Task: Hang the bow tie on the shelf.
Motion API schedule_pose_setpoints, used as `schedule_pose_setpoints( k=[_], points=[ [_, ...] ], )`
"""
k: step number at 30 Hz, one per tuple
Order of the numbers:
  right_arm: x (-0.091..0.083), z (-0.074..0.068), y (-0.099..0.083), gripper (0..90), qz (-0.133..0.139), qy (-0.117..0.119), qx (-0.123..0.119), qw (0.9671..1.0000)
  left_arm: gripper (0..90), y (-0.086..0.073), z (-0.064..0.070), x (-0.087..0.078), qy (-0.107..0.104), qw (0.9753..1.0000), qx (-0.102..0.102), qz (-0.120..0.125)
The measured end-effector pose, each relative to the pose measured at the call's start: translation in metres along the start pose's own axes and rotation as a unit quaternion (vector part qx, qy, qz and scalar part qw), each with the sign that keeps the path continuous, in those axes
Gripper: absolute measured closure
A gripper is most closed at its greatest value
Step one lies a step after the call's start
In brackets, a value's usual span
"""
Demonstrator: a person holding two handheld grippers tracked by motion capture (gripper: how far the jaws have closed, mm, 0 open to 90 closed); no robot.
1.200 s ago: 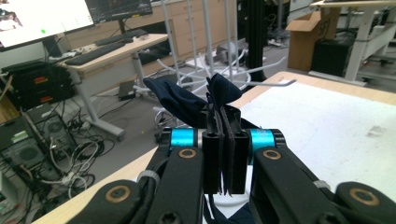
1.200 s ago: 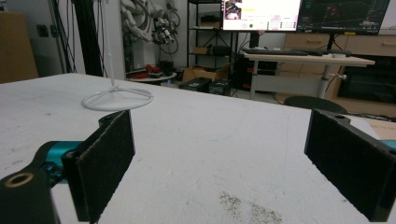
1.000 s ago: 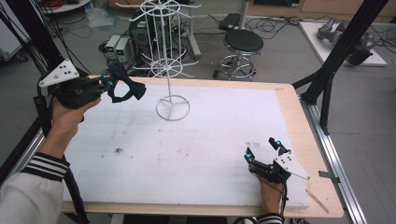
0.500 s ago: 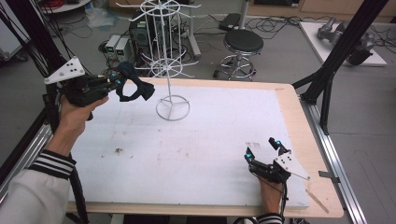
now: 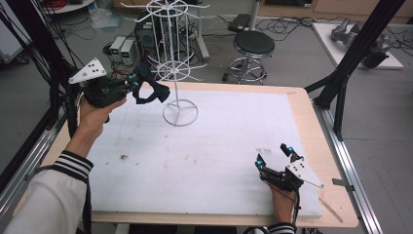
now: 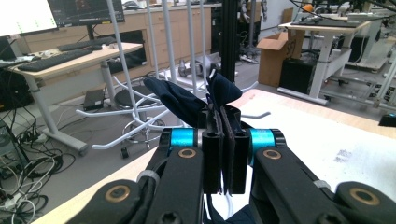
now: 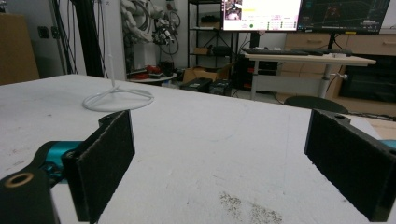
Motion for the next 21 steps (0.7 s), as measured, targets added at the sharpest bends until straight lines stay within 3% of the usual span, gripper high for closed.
schedule_pose_setpoints(
  k=[21],
  points=[
    [-0.001, 0.000, 0.000, 7.6, 0.002, 0.001, 0.004, 1.0000, 87.3, -0.008, -0.012, 0.028, 0.036, 0.9988, -0.010, -0.032]
  ],
)
Point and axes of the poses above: each handheld gripper's, and its own axes: x roughly forward along the jaws, y roughly out of its top, z roughly to its right, the point moved 3 cm from there along x, roughly forward along the jaws
